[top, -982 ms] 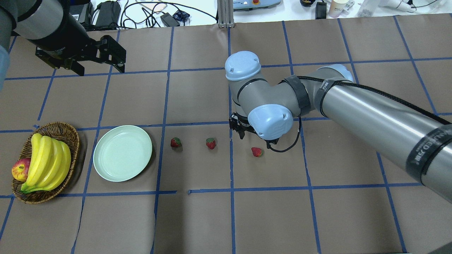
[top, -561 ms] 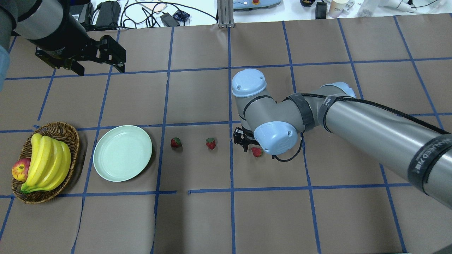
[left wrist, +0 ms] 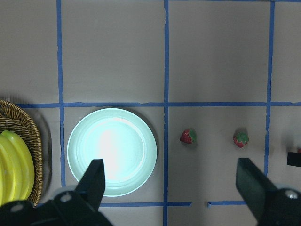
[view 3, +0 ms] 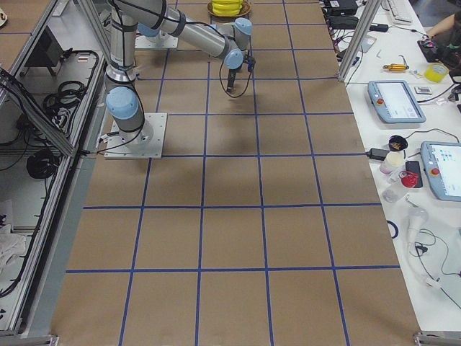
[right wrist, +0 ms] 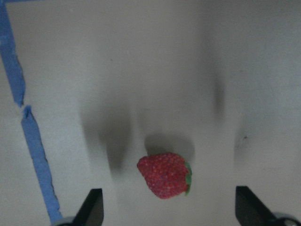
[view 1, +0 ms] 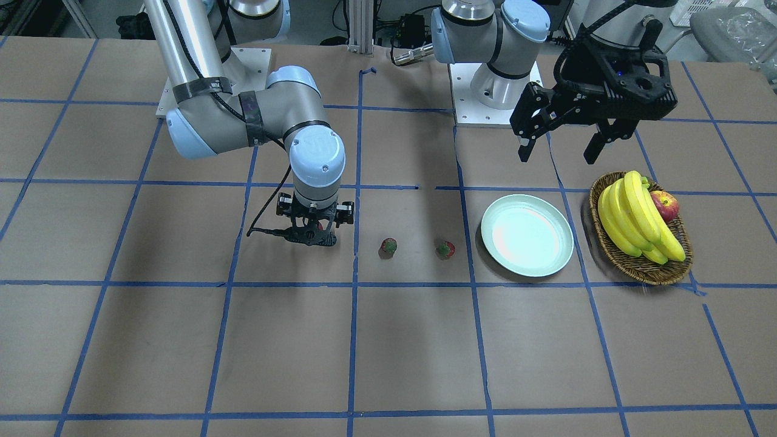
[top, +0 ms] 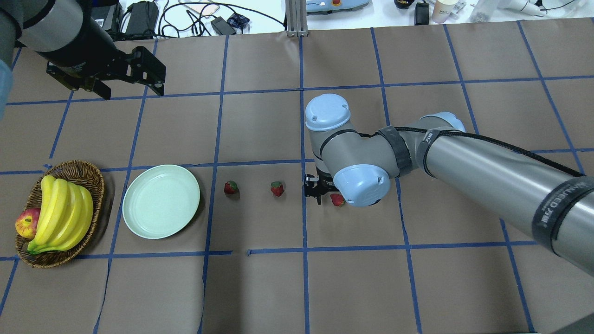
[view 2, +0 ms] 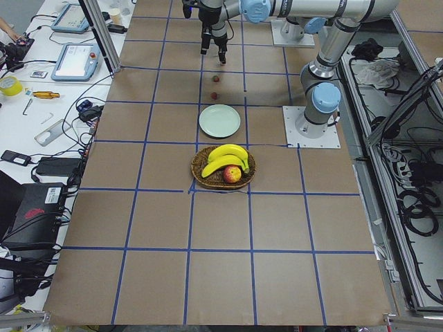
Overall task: Collect all strawberries into plate
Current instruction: 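Move the right gripper back to the last strawberry and grasp it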
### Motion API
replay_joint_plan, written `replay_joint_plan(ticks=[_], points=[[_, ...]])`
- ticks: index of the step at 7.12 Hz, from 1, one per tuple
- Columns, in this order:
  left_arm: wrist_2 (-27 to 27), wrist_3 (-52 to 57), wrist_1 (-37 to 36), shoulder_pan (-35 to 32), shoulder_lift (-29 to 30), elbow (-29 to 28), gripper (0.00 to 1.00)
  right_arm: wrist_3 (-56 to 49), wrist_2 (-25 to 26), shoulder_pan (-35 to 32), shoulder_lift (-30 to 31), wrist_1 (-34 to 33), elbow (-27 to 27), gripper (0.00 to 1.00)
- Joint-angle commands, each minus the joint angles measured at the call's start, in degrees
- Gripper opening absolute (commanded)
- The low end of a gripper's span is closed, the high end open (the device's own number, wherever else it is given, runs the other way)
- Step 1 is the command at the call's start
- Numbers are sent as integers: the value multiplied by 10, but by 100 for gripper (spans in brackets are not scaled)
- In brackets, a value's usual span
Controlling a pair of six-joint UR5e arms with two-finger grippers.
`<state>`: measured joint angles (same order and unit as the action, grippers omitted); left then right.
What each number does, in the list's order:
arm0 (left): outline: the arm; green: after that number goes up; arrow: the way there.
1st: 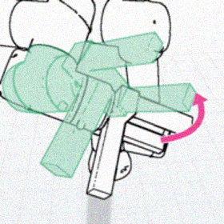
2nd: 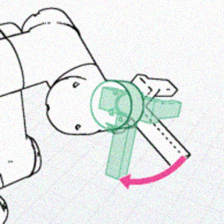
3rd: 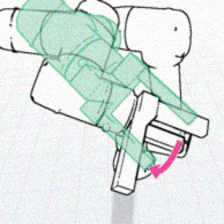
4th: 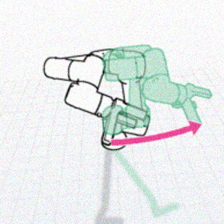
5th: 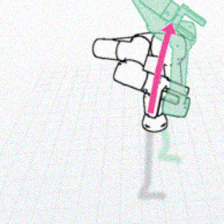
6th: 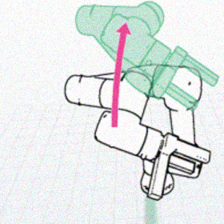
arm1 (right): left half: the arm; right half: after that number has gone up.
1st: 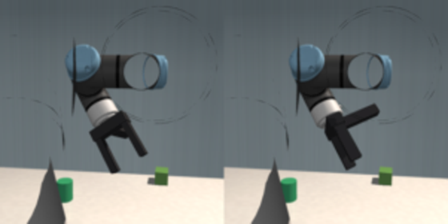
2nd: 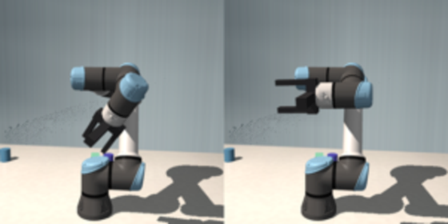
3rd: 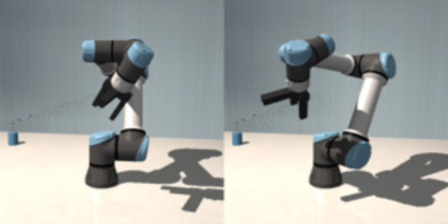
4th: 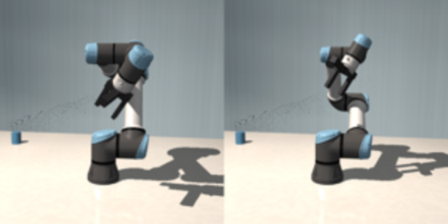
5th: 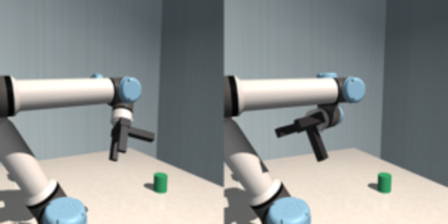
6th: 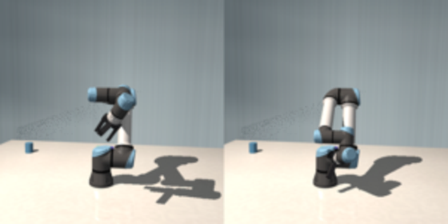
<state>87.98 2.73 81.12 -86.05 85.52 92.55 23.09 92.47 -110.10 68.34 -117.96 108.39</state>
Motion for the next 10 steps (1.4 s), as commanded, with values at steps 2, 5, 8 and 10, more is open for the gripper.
replay_joint_plan(ticks=[2, 5, 8, 10], points=[[1, 0, 0, 0, 0, 0, 100, -66, 31, 1, -1, -10, 6, 80], [1, 0, -1, 0, 0, 0, 100, -67, 27, 1, -11, -39, 16, 80], [1, 0, -1, 0, 0, 0, 100, -61, 19, 1, -11, -39, 14, 20], [0, 0, -1, 0, 0, -1, 100, -60, -9, 1, -10, -39, 2, 0]])
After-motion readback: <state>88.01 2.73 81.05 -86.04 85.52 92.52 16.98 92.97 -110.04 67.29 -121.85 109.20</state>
